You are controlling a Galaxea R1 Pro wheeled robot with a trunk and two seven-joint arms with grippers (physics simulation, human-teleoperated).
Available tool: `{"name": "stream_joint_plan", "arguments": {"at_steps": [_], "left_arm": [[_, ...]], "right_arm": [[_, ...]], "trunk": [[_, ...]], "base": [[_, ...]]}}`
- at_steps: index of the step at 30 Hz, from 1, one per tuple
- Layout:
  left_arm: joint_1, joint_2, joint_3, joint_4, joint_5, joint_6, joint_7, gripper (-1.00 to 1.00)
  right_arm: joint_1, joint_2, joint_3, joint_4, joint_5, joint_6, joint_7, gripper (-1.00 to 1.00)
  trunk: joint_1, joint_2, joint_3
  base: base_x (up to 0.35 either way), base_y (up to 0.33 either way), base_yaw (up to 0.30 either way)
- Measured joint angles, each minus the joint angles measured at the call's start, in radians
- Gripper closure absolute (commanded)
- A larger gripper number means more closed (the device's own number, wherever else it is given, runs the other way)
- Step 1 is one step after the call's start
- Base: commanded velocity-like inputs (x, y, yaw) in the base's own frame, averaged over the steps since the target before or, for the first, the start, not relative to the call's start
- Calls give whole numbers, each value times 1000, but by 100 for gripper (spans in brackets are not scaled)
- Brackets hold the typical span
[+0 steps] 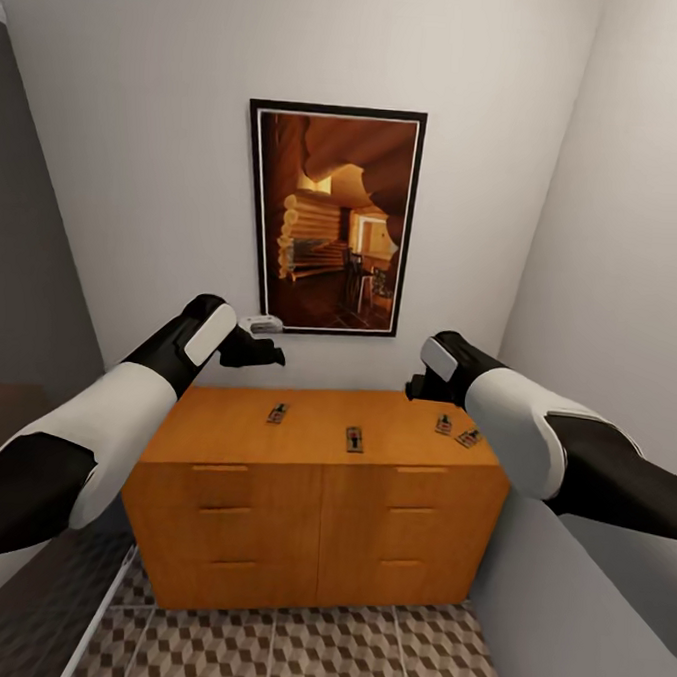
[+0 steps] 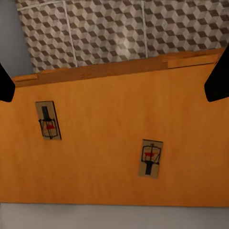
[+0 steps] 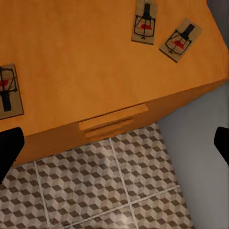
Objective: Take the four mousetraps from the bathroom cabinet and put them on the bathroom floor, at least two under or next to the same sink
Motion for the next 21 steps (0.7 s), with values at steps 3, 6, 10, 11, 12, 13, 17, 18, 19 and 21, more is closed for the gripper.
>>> {"name": "stream_joint_plan", "arguments": {"at_steps": [3, 6, 10, 11, 12, 13, 17, 18, 19, 21], "left_arm": [[0, 0, 0, 1, 1, 0, 0, -100], [0, 0, -1, 3, 2, 0, 0, -100], [0, -2, -2, 6, 4, 0, 0, -100], [0, -2, -2, 7, 4, 0, -1, -100], [0, -2, -2, 9, 5, 0, -1, -100], [0, -2, -2, 12, 5, 0, -2, -100], [0, -3, -3, 23, 5, -1, -4, -100], [0, -3, -3, 27, 5, -1, -5, -100], [0, -3, -3, 32, 5, -3, -5, -100], [0, -4, -3, 42, 5, -5, -4, -100]], "right_arm": [[0, -18, -4, 25, -12, -16, -17, -100], [1, -43, -5, 41, -41, -40, -27, -100], [1, -70, -8, 52, -100, -69, -37, -100], [1, -76, -8, 54, -114, -74, -41, -100], [1, -82, -8, 55, -127, -78, -46, -100], [1, -88, -8, 56, -139, -81, -53, -100], [1, -102, -8, 58, -171, -89, -79, -100], [1, -105, -9, 59, -182, -92, -89, -100], [1, -108, -9, 59, -192, -93, -100, -100], [2, -112, -9, 60, -211, -98, -121, -100]], "trunk": [[0, 0, 0], [0, 0, 0], [0, 0, 0], [0, 0, 0], [0, 0, 0], [0, 0, 0], [0, 0, 0], [0, 0, 0], [0, 0, 0], [0, 0, 0]], "base": [[157, 0, 0], [87, 0, 0], [41, 0, 0], [23, 0, 0], [18, 0, 0], [14, 0, 0], [11, 0, 0], [6, 0, 0], [5, 0, 0], [3, 0, 0]]}}
